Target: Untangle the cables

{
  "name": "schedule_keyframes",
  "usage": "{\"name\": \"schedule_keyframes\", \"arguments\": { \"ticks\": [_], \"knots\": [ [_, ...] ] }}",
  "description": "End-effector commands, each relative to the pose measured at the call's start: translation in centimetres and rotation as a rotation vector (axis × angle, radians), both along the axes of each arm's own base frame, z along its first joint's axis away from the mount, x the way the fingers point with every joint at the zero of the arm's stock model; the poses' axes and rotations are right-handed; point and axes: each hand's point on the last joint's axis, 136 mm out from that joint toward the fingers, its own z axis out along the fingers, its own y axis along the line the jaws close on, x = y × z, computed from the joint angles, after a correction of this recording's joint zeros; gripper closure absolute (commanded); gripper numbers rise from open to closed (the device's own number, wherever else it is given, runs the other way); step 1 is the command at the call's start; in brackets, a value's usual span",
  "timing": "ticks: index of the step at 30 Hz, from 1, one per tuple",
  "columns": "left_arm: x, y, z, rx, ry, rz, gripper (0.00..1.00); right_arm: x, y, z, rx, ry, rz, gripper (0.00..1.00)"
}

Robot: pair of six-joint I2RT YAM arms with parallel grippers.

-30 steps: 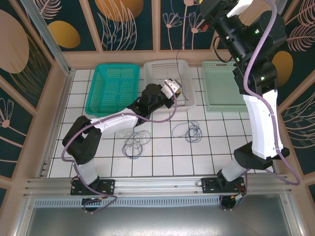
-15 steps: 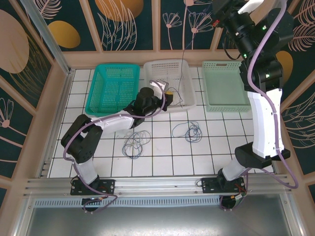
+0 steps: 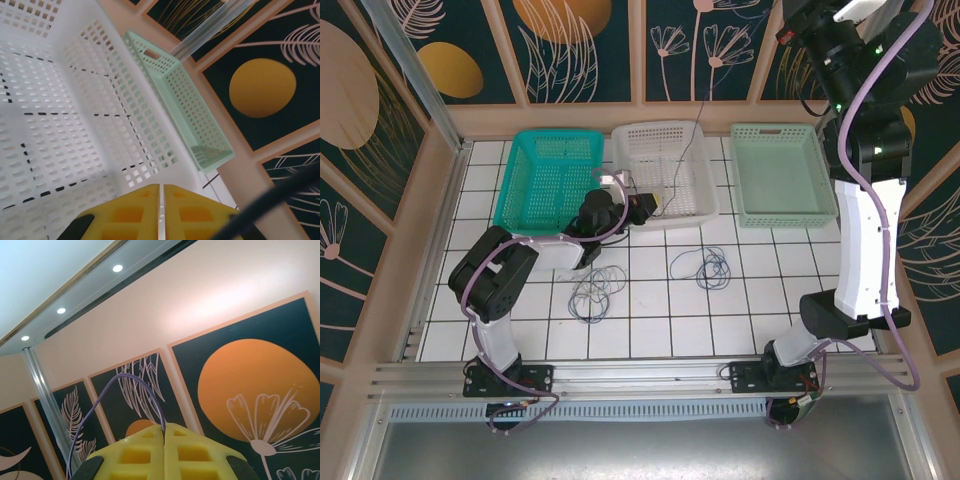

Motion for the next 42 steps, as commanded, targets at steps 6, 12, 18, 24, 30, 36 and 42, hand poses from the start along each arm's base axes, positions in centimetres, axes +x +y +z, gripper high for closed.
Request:
{"name": "schedule_keyframes", "arguments": {
  "ticks": [6,12,18,24,30,36,42],
  "knots": [
    [1.8,-0.4,5.1,-0.026,-0.087,0.038,0.84,1.5,0.3,-2.1,-0.002,0.036,0.043,1.00],
    [4.3,-0.2,4.2,0.051,-0.042,0.107,0.60,6.9,2.3,-8.8,-0.066,0.177,0.085,1.00],
    [5.5,-0.3,3.2,0.082,-0.019,0.122,0.49,11.3,4.6,-15.5,-0.113,0.307,0.157,1.00],
    [6.9,0.3,1.7,0.108,0.021,0.128,0.19,14.6,6.6,-20.9,-0.169,0.398,0.191,1.00],
    [7.3,0.1,0.2,0.124,0.088,0.090,0.11,17.6,7.7,-27.1,-0.208,0.530,0.198,1.00],
    [7.3,0.5,-1.4,0.227,0.158,0.100,0.01,20.1,8.7,-34.3,-0.272,0.696,0.186,1.00],
    [7.2,0.1,-3.3,0.339,0.209,0.044,0.02,21.1,10.4,-40.3,-0.331,0.834,0.226,1.00]
  ]
}}
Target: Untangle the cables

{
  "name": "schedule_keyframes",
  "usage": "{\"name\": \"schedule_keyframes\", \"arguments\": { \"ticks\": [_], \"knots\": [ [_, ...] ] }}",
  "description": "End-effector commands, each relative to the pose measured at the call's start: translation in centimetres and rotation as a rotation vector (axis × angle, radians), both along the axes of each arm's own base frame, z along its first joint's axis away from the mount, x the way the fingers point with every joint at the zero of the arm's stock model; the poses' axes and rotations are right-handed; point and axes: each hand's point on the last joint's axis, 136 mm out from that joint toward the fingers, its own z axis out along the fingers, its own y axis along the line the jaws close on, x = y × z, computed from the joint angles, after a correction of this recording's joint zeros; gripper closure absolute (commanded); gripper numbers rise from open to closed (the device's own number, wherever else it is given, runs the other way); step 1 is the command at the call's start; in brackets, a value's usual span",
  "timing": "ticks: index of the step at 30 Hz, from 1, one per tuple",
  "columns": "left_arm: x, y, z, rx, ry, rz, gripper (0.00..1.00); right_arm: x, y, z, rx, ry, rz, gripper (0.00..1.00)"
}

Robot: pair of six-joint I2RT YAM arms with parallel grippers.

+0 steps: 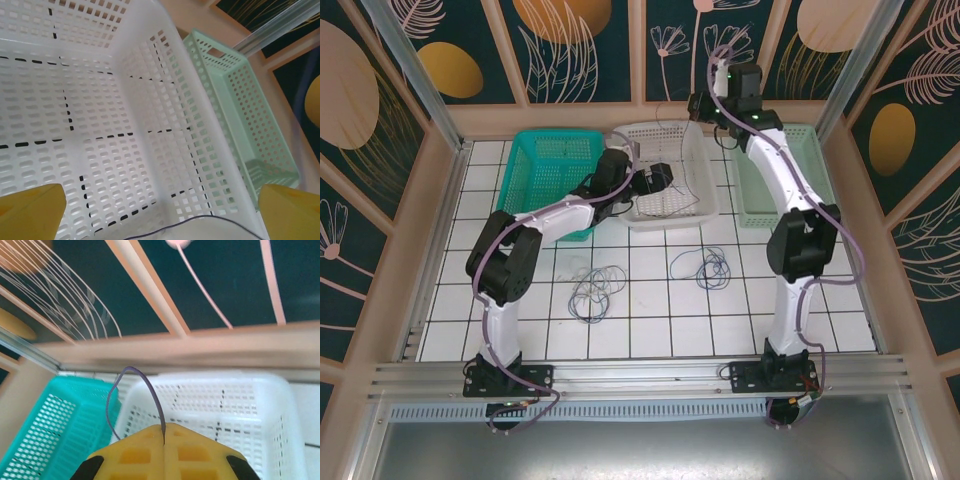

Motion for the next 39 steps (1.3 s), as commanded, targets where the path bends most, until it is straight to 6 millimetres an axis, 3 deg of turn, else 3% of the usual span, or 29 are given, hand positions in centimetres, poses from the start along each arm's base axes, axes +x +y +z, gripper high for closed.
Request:
{"name": "schedule_keyframes", "arguments": {
  "ticks": [1,4,7,9,11,13,15,18,23,29,34,39],
  "knots": [
    [-0.6,0.2,-2.3,0.099,0.060,-0.044,0.02,-0.6,1.4,-1.3,-0.047,0.041,0.047,1.00],
    [-0.8,0.6,-2.1,0.115,0.047,-0.039,0.01,-0.8,2.5,-3.1,-0.055,0.081,0.087,1.00],
    [-1.2,1.0,-1.6,0.134,0.032,-0.041,0.02,-0.4,2.3,-4.8,-0.063,0.117,0.073,0.99],
    [-1.3,1.4,-1.8,0.163,0.030,-0.036,0.02,-0.2,2.3,-5.6,-0.058,0.139,0.075,0.91],
    [-1.4,1.9,-2.3,0.184,0.035,-0.026,0.01,-0.4,2.8,-6.2,-0.053,0.161,0.107,0.77],
    [-1.5,2.1,-2.4,0.191,0.035,-0.021,0.01,-0.7,3.2,-6.3,-0.059,0.166,0.136,0.50],
    [-1.5,2.2,-2.7,0.196,0.038,-0.017,0.02,-1.0,3.2,-6.0,-0.072,0.158,0.138,0.34],
    [-1.5,2.2,-2.9,0.196,0.042,-0.018,0.01,-1.5,2.8,-4.9,-0.082,0.134,0.135,0.25],
    [-1.5,2.2,-2.2,0.182,0.027,-0.011,0.01,-3.1,1.9,-3.4,-0.098,0.097,0.122,0.24],
    [-1.4,1.9,-0.1,0.146,-0.013,-0.017,0.03,-6.4,0.8,-2.4,-0.118,0.033,0.131,0.28],
    [-1.5,1.7,1.3,0.125,-0.042,-0.029,0.07,-10.6,-0.4,-3.1,-0.140,-0.010,0.160,0.40],
    [-1.3,1.6,1.4,0.131,-0.047,-0.027,0.08,-14.9,-1.1,-4.1,-0.166,-0.046,0.207,0.49]
  ]
}}
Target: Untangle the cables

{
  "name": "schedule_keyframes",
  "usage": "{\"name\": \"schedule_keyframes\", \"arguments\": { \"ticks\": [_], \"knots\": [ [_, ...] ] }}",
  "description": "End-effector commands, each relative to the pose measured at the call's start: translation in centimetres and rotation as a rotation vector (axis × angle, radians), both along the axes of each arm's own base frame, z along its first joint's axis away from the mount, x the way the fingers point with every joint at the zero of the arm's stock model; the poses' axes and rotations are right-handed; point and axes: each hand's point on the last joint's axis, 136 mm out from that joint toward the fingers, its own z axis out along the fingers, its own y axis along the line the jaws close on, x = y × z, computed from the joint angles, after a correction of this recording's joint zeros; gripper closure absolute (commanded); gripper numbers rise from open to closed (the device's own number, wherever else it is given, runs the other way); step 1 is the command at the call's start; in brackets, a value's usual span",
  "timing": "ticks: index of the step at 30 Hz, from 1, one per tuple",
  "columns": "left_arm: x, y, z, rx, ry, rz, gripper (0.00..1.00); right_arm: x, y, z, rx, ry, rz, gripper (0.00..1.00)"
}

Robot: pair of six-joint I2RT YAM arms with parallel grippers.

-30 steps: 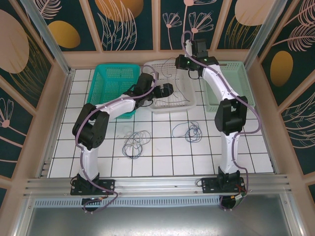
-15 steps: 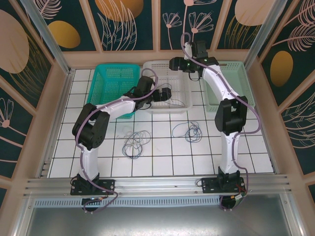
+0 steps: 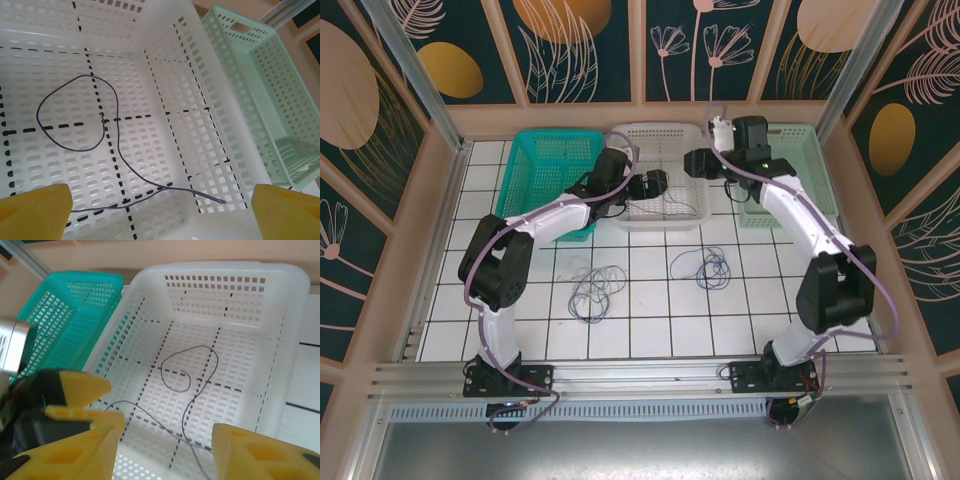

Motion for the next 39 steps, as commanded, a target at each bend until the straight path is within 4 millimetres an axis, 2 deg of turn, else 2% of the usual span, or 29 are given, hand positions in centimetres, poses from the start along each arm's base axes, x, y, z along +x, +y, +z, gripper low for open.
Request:
{"name": "schedule_keyframes", "arguments": {
  "ticks": [1,5,7,9,11,14,20,31,35,39],
  "knots": [
    [0.2,0.0,1.9,-0.012,-0.047,-0.013,0.08,-2.4,0.2,0.6,-0.005,-0.093,0.077,0.51],
    [0.3,-0.3,2.1,-0.027,-0.052,-0.020,0.13,-5.7,0.7,-1.1,-0.049,-0.128,0.158,0.50],
    [0.4,-0.4,2.3,-0.035,-0.053,-0.016,0.14,-6.9,1.0,-2.2,-0.082,-0.150,0.198,0.41],
    [0.4,-0.5,2.4,-0.040,-0.052,-0.018,0.14,-7.7,1.3,-3.3,-0.088,-0.172,0.224,0.34],
    [0.4,-0.5,2.5,-0.040,-0.051,-0.019,0.15,-8.3,1.9,-3.6,-0.066,-0.200,0.245,0.29],
    [0.2,-0.4,2.5,-0.038,-0.050,-0.020,0.14,-8.8,3.1,-4.0,-0.041,-0.216,0.291,0.27],
    [0.0,-0.2,2.7,-0.041,-0.054,-0.021,0.14,-8.1,4.6,-5.6,-0.087,-0.218,0.308,0.27],
    [-0.3,-0.5,3.1,-0.055,-0.059,-0.038,0.15,-5.5,4.7,-6.3,-0.147,-0.270,0.271,0.29],
    [-0.4,-0.4,3.2,-0.060,-0.062,-0.037,0.15,-4.8,5.6,-6.2,-0.134,-0.277,0.284,0.37],
    [-0.6,-0.4,3.1,-0.062,-0.058,-0.039,0.15,-4.0,5.8,-6.1,-0.135,-0.287,0.270,0.55]
  ]
}}
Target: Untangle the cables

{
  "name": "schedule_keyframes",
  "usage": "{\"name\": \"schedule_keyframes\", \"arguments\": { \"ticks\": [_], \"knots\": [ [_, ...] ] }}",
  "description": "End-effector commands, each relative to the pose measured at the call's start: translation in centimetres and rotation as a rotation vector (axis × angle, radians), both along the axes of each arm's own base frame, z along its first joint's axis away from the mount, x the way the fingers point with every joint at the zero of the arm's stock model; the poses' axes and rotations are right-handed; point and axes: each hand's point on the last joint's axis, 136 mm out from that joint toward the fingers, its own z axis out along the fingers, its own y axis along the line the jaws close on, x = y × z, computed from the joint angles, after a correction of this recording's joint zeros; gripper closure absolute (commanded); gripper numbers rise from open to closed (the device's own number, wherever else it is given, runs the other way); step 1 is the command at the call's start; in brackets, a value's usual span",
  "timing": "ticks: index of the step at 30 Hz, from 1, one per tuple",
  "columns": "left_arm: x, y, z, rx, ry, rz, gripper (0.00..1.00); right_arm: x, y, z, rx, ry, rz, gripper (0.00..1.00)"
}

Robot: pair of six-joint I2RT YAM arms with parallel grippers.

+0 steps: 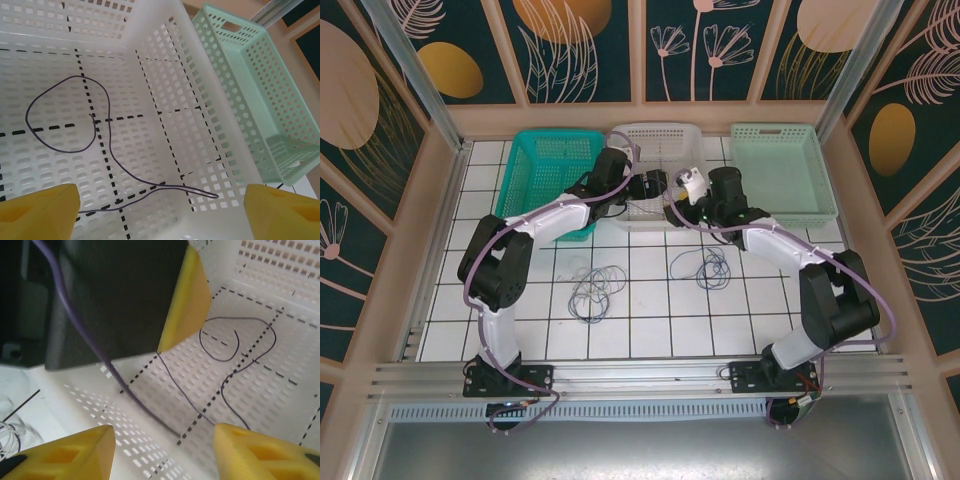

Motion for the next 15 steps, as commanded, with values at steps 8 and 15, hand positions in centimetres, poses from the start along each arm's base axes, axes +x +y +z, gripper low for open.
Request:
{"name": "schedule_keyframes", "arguments": {
  "ticks": [8,15],
  "knots": [
    [-0.4,-0.2,2.7,-0.059,-0.050,-0.021,0.15,1.0,1.2,2.9,0.029,-0.095,0.034,0.84],
    [-0.6,-0.1,2.1,-0.052,-0.039,-0.025,0.15,-0.1,1.4,4.2,0.056,-0.089,0.089,1.00]
  ]
}}
